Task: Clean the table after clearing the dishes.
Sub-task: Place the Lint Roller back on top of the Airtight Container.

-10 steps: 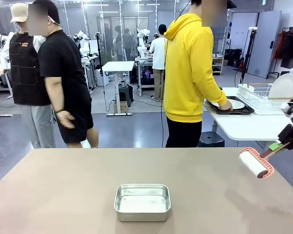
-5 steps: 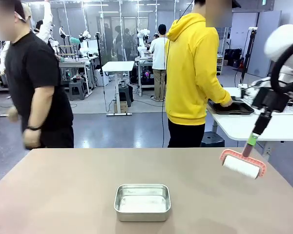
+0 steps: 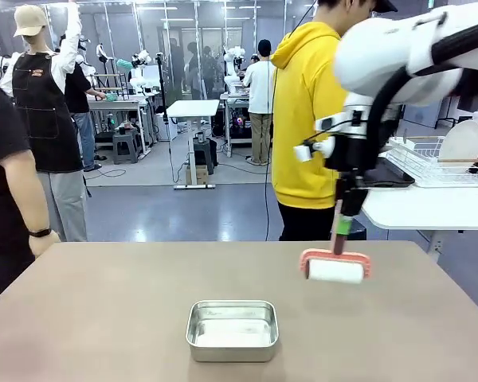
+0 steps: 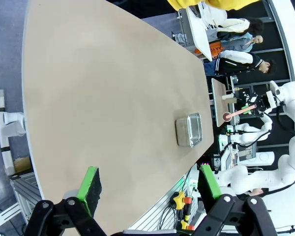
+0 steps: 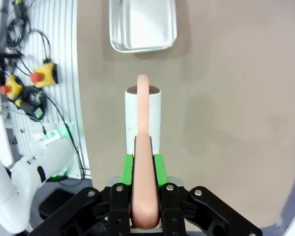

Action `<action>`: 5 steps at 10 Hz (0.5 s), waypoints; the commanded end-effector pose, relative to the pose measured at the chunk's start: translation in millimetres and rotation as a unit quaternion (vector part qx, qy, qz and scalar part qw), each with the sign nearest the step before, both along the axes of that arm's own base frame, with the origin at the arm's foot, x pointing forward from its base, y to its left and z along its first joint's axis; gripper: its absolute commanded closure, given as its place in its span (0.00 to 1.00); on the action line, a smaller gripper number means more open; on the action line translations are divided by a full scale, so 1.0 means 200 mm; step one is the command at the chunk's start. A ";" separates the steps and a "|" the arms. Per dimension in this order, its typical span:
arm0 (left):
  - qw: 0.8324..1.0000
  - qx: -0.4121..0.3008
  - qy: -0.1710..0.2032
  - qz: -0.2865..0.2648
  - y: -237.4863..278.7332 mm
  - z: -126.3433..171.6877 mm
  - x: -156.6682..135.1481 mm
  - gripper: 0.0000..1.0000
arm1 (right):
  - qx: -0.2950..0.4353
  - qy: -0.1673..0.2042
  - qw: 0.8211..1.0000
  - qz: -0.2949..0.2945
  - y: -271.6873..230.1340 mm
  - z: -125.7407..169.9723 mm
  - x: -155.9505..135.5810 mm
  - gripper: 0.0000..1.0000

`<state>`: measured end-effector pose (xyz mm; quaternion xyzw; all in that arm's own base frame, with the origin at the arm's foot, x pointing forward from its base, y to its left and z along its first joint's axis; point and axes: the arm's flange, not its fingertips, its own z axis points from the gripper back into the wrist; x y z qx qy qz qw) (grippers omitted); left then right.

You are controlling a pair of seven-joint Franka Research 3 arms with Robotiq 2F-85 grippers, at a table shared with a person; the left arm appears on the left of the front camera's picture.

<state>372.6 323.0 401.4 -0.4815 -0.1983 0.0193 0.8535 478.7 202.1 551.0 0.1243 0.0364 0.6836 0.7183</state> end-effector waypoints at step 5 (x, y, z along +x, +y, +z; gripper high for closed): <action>1.000 0.000 0.001 -0.003 0.01 0.01 -0.02 0.00 | -0.055 -0.033 0.998 0.027 0.71 -0.16 0.04 0.80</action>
